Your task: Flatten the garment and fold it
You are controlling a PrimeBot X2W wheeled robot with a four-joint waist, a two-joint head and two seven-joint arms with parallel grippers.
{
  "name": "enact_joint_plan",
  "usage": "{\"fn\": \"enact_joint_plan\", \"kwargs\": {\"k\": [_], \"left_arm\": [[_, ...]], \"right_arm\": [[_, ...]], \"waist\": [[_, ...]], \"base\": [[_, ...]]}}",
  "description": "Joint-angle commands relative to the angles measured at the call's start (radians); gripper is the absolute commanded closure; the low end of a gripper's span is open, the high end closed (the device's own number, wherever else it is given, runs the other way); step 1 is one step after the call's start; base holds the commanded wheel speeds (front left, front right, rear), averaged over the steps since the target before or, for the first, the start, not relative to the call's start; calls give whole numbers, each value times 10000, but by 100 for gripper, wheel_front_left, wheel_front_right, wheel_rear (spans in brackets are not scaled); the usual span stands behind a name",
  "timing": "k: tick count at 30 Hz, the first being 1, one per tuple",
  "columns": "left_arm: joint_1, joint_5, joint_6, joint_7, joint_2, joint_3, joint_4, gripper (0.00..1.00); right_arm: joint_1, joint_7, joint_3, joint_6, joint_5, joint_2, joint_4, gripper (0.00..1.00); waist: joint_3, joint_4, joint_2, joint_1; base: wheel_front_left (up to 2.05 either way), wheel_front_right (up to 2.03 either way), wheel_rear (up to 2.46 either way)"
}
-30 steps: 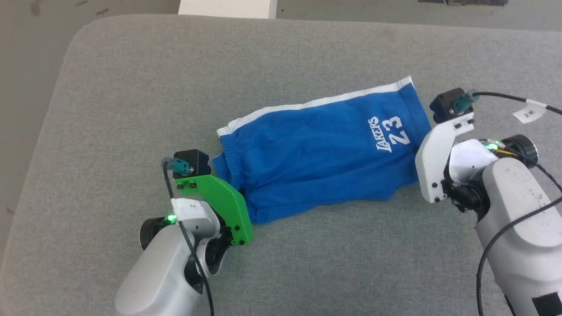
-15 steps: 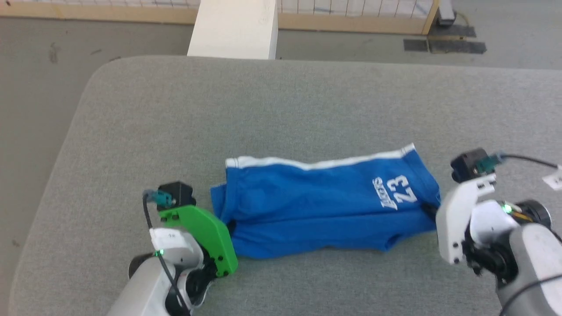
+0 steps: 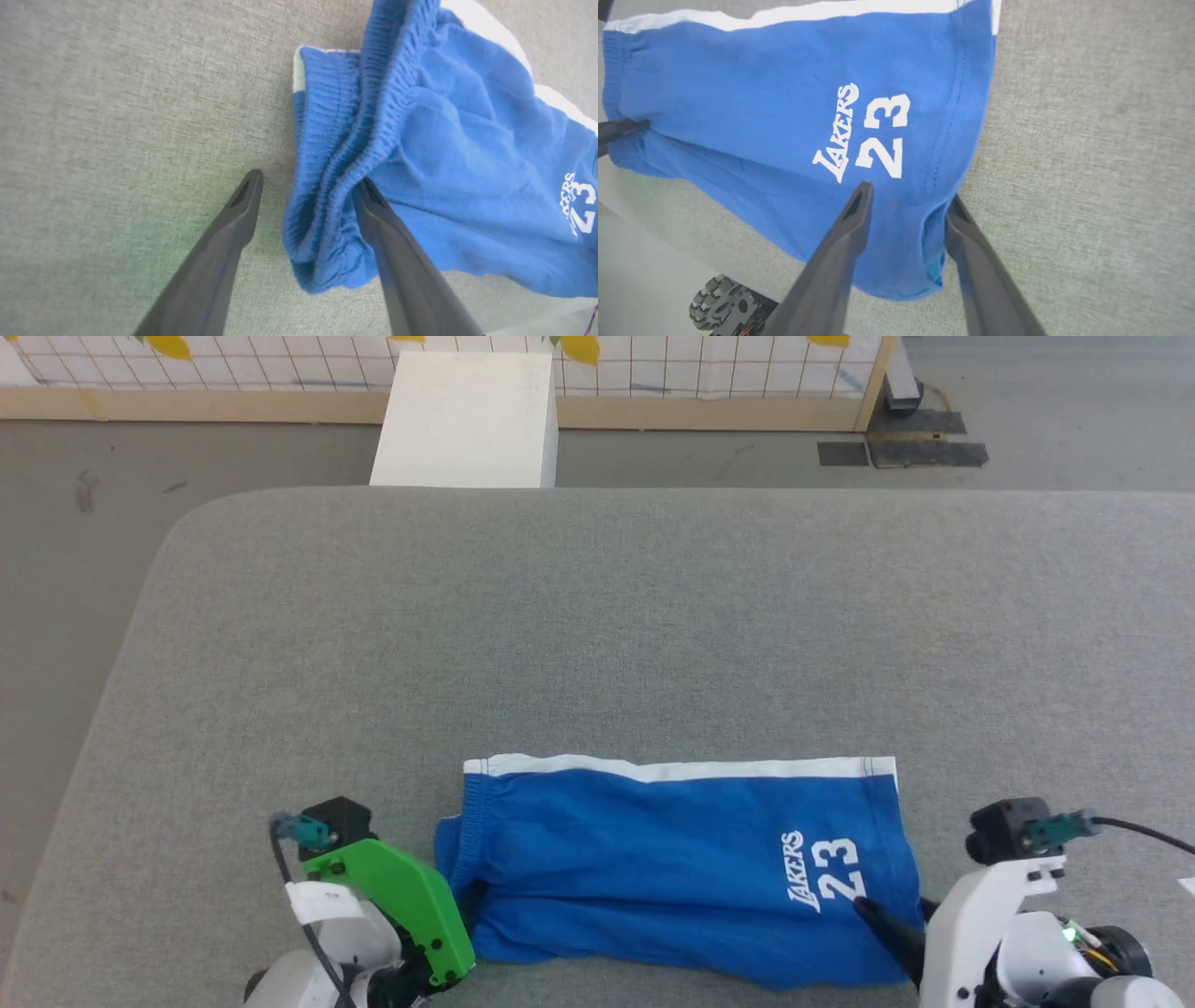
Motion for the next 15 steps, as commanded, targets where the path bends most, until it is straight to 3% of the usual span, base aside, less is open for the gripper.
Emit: {"fn": "enact_joint_plan", "kwargs": {"k": [1,10,14,15], "left_arm": [[269,-118,65,-49,150,96,-150,0],[603,-478,317,-163,450,855,-1791,0],[586,-415,357,-1230,347,1589,-2237,0],[535,-287,187,-1872,326,1841,-2314,0]], "right_arm": [[116,-75,-153,-15,197,17,-169,0],[-16,305,-1422,-15,1245,-379,-887,0],[-240,644,-1511,-15,1482,-680,-787,0],[-367,678,-1507,-15,1670,-737,-680,0]], "waist": [[-89,-11,0,0],[-348,114,0,0],[-349,154,0,0],[-322,149,0,0]], "base": [[0,0,0],[0,0,0],[0,0,0],[0,0,0]]}}
